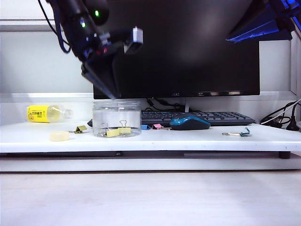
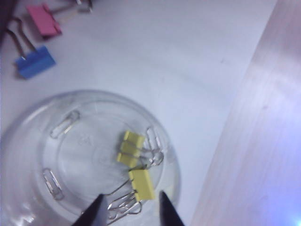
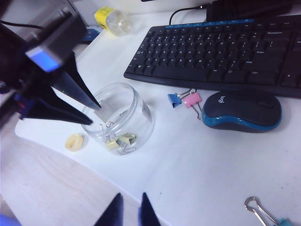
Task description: Take the clips out of the round transparent plastic box and place them on the table.
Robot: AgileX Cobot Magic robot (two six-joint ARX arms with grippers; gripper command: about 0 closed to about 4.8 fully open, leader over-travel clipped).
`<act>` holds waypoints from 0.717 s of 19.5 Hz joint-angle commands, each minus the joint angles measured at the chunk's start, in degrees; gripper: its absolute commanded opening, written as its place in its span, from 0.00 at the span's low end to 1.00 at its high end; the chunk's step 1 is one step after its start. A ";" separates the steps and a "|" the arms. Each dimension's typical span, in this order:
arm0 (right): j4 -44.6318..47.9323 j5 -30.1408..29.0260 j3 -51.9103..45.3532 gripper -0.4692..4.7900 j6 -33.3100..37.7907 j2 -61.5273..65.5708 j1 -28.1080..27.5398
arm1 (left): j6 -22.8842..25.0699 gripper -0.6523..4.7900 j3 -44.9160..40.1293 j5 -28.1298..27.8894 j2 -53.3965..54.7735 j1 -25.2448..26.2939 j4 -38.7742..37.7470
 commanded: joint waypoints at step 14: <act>0.77 -0.04 0.22 0.19 -1.51 0.04 0.02 | 6.56 0.40 0.11 -3.04 2.16 -0.28 2.51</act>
